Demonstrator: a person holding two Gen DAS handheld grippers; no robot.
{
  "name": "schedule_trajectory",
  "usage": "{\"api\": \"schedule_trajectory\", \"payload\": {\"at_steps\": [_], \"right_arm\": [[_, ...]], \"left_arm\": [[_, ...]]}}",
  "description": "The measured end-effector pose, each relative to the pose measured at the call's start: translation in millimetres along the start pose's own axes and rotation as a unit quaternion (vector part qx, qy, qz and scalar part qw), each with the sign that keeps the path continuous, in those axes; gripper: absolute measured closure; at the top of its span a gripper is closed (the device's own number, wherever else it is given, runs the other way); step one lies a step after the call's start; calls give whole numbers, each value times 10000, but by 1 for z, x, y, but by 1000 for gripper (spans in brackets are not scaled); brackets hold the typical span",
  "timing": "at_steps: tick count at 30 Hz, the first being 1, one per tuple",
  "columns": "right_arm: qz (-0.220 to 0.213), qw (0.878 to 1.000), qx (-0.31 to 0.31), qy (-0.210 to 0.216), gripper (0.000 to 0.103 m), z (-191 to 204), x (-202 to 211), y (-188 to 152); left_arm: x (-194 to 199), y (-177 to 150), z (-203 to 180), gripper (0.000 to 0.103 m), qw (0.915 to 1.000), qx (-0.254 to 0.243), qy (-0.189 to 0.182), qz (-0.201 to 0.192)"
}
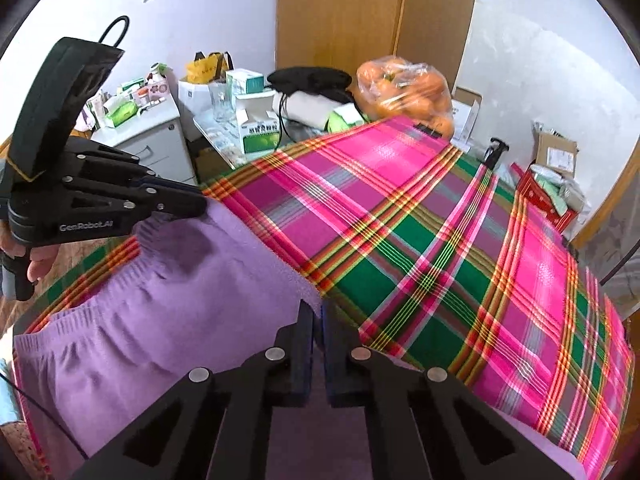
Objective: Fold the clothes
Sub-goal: 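Lift the hem with both grippers and fold it over the garment body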
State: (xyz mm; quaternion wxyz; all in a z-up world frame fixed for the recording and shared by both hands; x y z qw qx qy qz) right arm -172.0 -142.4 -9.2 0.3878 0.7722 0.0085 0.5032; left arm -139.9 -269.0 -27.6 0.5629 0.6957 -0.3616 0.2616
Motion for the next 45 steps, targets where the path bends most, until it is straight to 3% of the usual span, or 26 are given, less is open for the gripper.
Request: {"api": "schedule_trajectory", "payload": {"at_steps": [14,36,42,45], "right_arm": [[-509,9985,-133,-125,99,33,74,-10],[-892,9947,-200,-477,99,85,161,-59],[-813,9950,-241,-536,99,97,156,-82],[-770,9952,-289,-528,99,102,151,-91]], "left_arm": [[56,-14,-24,100,9988,-274,88,-408],[137,-71,-59,100,9955,-350,-28,-876],[135,-101,-54,100,9953,377,-423,-789],[126,-119,-47,92,9925,897,-593,-580]]}}
Point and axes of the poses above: each gripper's, at about its wrist camera, not at the fingertips, and x roughly against the way its jaws point, z to its left, y to its top, the point moved 8 cm from there along -x, roughly the way its jaws point, and after that the axes turned 9 degrees about -y, right-handed, at the moved point
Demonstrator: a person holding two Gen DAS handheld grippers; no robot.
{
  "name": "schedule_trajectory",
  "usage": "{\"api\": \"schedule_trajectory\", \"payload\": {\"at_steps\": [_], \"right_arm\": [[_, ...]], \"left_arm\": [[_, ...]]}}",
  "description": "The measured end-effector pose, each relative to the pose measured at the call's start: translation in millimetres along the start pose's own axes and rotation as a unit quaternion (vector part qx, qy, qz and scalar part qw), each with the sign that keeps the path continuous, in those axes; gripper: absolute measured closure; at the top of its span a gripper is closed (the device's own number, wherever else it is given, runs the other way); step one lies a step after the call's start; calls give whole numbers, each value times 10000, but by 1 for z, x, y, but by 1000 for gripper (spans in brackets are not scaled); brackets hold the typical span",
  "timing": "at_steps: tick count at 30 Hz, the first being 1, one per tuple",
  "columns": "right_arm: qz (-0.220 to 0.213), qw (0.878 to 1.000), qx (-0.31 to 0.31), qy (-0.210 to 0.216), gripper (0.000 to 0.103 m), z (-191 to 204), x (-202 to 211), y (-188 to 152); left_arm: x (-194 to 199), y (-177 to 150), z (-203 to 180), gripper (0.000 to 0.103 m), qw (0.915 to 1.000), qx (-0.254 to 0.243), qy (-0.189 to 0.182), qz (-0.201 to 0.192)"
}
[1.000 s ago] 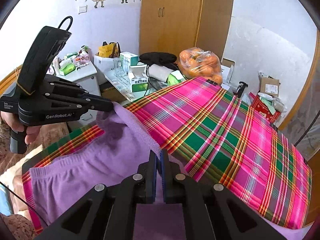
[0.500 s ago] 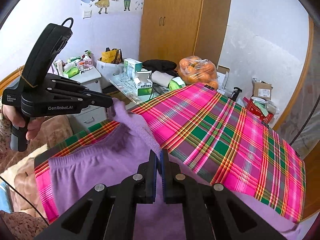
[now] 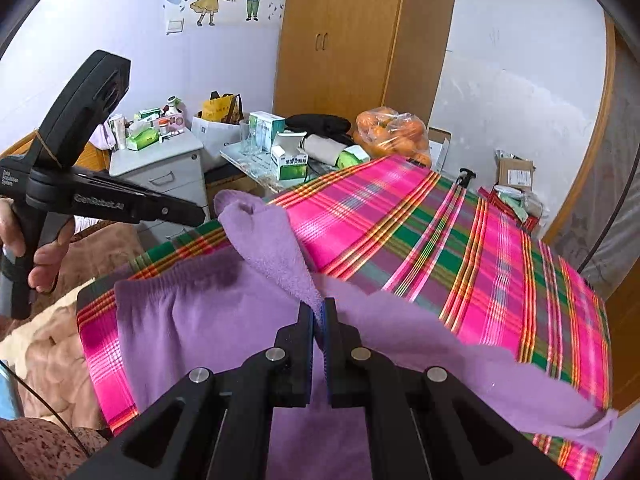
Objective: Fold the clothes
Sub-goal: 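Lift the hem with both grippers and fold it over the garment body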
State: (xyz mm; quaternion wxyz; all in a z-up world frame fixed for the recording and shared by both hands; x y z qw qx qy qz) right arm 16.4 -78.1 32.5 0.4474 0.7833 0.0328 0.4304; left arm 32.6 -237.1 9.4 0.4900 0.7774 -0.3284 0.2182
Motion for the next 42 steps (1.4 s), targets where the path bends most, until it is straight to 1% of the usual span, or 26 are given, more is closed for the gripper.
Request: {"api": "schedule_trajectory", "payload": {"at_steps": [2,3,4,5,7,8,9,10,11,13,15,16,18,20,24,27,29,30,32,33,35,37,38,42], "right_arm": [[4,10000,35,-39,99,3,0,-6],[-3,10000,61,-64,99,4,0,-9],[-10,9999,86,-89,99,5,0,-11],[-12,9999,93,-97,99,6,0,-13],[3,10000,51,-68,99,6,-1,-17],[15,10000,19,-50,99,6,-2,-18],[27,10000,-14,-32,99,6,-3,-20],[36,10000,-40,-19,99,5,-4,-21],[42,10000,-64,-11,99,5,-4,-23],[50,9999,-114,8,99,4,-5,-25],[42,9999,-159,40,99,4,-4,-28],[31,9998,-171,47,99,4,-4,-29],[14,9998,-201,54,99,5,-4,-31],[16,9997,-240,71,99,5,-4,-34],[54,9995,-284,96,99,6,-6,-40],[62,9995,-299,97,99,6,-7,-43],[41,9994,-325,95,99,6,-6,-43],[29,9994,-343,95,99,6,-5,-43],[5,9992,-380,83,99,5,-5,-41],[-5,9992,-397,75,99,5,-4,-41],[-29,9991,-417,66,99,4,-3,-40],[-60,9991,-422,29,99,4,0,-38],[-75,9991,-428,5,99,3,1,-37],[-306,9989,-306,-202,99,3,18,-25]], "left_arm": [[-2,-9,4,74,9985,434,-321,-42],[-3,-12,6,70,9967,658,-481,-47],[-5,-15,9,62,9940,881,-641,-52],[-6,-17,11,60,9921,1029,-718,-57],[-11,-20,15,60,9892,1245,-761,-101],[-15,-22,18,60,9871,1402,-765,-126],[-17,-22,20,60,9841,1556,-846,-135],[-20,-23,21,59,9806,1704,-964,-136],[-22,-23,21,54,9766,1843,-1102,-144],[-23,-25,21,48,9666,2137,-1396,-227],[-20,-24,20,48,9590,2279,-1627,-439],[-21,-24,22,48,9579,2327,-1616,-463],[-26,-23,26,48,9581,2423,-1465,-424],[-32,-25,33,48,9546,2622,-1369,-359],[-44,-26,38,48,9463,2870,-1449,-324],[-49,-26,46,48,9309,3286,-1547,-377],[-47,-26,47,54,9246,3419,-1625,-429],[-45,-26,46,57,9246,3420,-1618,-447],[-41,-25,46,71,9243,3437,-1573,-522],[-39,-25,46,75,9238,3453,-1553,-565],[-35,-24,46,84,9200,3533,-1572,-640],[-31,-24,46,86,9204,3525,-1539,-696],[-30,-23,47,89,9205,3524,-1534,-704],[-21,-20,46,89,9186,3518,-1617,-795]]}}
Point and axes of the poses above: each gripper's, at about its wrist camera, not at the fingertips, and x roughly against the way its jaws point, z to its left, y to its top, the point moved 8 cm from there along -x, roughly the way its jaws point, and after that the axes turned 9 degrees about -y, right-handed, at the moved point
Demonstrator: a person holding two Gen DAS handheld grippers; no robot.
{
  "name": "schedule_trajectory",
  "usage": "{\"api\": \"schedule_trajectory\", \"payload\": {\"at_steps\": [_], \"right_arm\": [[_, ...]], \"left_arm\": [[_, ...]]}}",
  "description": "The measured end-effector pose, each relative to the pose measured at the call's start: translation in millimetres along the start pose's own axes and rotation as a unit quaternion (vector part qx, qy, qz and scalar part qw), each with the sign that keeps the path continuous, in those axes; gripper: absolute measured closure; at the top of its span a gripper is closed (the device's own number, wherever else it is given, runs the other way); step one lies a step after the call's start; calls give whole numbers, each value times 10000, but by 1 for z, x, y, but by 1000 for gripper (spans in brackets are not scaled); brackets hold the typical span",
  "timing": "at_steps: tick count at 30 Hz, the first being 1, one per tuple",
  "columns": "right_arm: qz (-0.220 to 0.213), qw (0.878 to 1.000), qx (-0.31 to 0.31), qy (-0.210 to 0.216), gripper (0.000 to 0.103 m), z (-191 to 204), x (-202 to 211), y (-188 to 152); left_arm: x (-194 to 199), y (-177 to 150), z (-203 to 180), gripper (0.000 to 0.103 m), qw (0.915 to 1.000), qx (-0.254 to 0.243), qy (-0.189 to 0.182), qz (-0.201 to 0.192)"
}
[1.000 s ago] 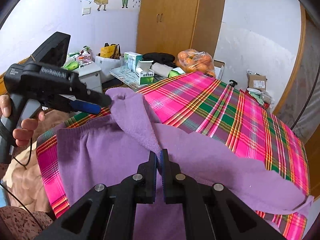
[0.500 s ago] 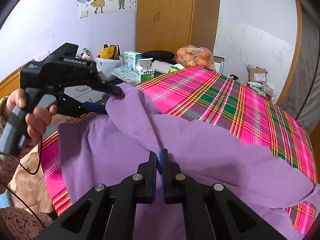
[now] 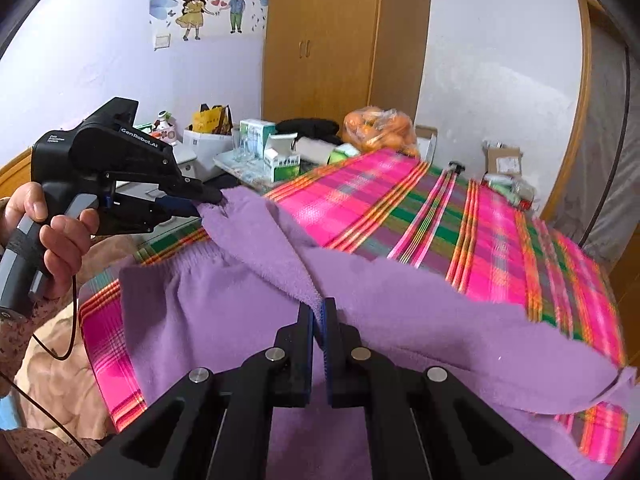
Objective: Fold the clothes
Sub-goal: 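Lift the hem with both grippers and fold it over the garment body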
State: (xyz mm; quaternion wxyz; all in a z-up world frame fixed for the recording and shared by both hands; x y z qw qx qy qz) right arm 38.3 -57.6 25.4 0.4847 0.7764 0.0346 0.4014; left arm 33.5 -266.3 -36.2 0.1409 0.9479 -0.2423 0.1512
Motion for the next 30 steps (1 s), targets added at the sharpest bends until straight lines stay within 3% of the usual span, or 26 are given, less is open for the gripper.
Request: {"api": "schedule_trajectory", "payload": {"at_steps": [9,15,30], "right_arm": [[-532,9976,212,-400,99,3,48,35],[-559,9962,475,-466,99,19,69,35],[160,9982,551,-157,99,63,56,-33]], "left_arm": [[28,-1,-45,89,9983,-433,-371,-85],[51,-11,-59,89,9964,-683,-499,-82],[72,-42,7,89,9992,-368,-177,10]]}}
Point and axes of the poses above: each gripper's, at about its wrist camera, not at the fingertips, and x roughly against the way its jaws point, z to its left, y to its top, the point moved 8 cm from there along -x, roughly the way its jaws point, and after that the axes turned 9 degrees about -y, right-handed, at the moved point
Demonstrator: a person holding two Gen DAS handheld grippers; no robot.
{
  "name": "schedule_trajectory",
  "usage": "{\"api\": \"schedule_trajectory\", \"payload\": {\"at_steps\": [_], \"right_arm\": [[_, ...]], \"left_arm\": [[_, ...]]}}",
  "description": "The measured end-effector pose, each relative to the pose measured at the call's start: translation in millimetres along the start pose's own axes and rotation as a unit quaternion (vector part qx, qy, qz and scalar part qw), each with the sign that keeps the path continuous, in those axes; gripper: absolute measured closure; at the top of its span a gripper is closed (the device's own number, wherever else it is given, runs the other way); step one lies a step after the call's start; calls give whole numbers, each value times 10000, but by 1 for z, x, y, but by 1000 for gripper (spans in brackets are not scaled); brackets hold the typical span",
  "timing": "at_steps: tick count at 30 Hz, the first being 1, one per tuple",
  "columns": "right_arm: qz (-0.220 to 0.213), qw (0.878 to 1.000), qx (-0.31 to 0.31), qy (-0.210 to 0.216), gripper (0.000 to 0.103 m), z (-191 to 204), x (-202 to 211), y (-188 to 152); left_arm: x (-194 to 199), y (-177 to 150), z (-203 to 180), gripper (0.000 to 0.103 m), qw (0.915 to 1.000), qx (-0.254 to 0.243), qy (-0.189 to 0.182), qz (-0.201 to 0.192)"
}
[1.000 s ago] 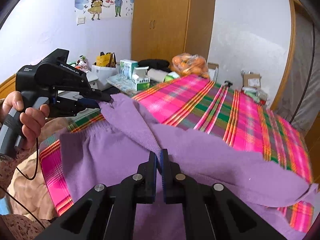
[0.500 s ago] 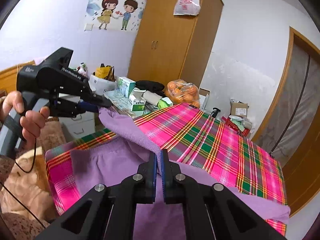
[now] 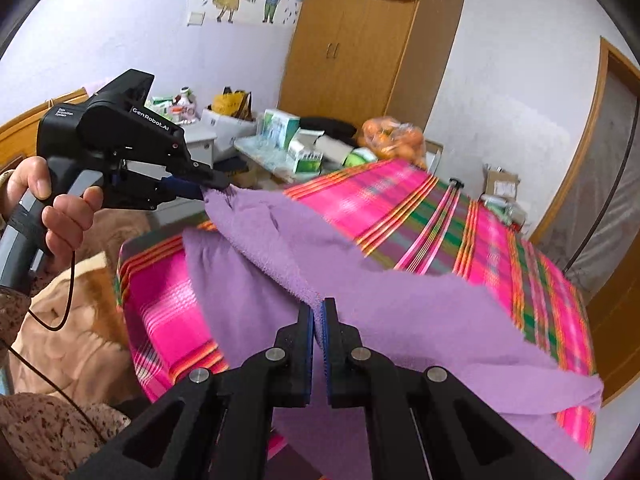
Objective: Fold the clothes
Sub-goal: 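Lift the hem with both grippers and fold it over the garment body, then lower the folded hem onto the garment and open both grippers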
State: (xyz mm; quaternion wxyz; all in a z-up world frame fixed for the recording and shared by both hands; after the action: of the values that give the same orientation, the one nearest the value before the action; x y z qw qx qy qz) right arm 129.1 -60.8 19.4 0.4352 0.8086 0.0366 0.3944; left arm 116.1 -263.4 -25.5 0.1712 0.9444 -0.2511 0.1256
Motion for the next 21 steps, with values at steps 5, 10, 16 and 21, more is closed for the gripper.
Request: {"api": "schedule_trajectory", "payload": {"at_steps": [5,10,16,21], "right_arm": [[280,9995,12,133,99,12,-13,-19],[568,9979,-38,307,99,18,-27,-37],[777,9958,-117,465,98,21,-36,-47],[879,9943,-161,583,94,24,-40,-53]], "left_arm": [[1,-8,24,89,9997,125,190,32],[4,-10,37,91,9992,124,385,-38],[6,-12,47,92,9985,142,525,-49],[7,-13,46,92,9977,28,674,-103]]}}
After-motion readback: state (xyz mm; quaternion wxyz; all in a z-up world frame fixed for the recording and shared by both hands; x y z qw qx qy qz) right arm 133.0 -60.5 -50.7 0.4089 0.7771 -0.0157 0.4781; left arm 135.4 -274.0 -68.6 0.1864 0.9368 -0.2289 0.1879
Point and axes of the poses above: each gripper's, at about its wrist camera, not at the fingertips, and x roughly against the way its jaws point, z to its left, y to its top, the point moved 8 cm from there along -x, roughly the way its jaws point, and after that the axes turned 9 degrees about -y, right-handed, at the moved point
